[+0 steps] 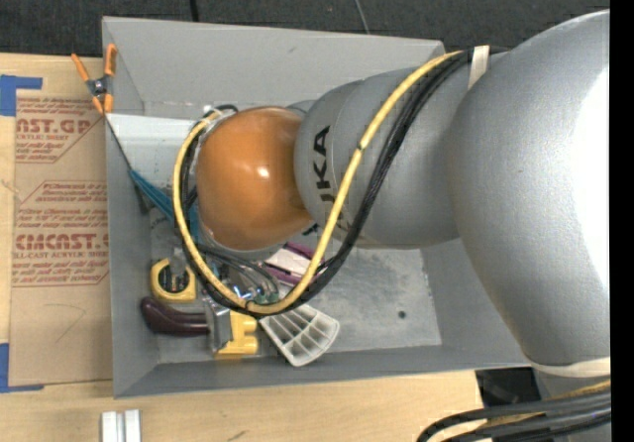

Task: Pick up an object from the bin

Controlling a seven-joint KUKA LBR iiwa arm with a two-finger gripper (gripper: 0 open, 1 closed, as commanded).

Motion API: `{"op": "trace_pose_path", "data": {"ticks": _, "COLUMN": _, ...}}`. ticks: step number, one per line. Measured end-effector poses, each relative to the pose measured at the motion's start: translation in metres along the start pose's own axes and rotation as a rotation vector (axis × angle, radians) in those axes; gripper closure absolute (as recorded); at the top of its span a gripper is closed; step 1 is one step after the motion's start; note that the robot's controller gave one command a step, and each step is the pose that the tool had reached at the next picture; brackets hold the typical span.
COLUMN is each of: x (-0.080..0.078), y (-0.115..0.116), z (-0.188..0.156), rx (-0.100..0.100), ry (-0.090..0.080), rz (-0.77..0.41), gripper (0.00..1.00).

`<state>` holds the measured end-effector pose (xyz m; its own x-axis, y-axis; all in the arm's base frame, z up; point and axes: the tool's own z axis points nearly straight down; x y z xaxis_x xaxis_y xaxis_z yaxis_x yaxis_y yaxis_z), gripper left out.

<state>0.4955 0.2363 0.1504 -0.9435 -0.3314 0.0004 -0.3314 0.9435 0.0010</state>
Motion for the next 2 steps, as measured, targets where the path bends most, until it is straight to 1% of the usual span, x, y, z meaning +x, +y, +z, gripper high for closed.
{"op": "trace_pose_path", "data": {"ticks": 1, "x": 0.003, "y": 0.006, "z": 0.024, "rx": -0.002, "ry": -0.005, "rz": 0.140, "gripper": 0.00}}
{"op": "trace_pose_path", "data": {"ticks": 2, "x": 0.007, "y": -0.001, "z": 0.074, "rx": -0.001, "ry": -0.014, "rz": -0.070, "gripper": 0.00}}
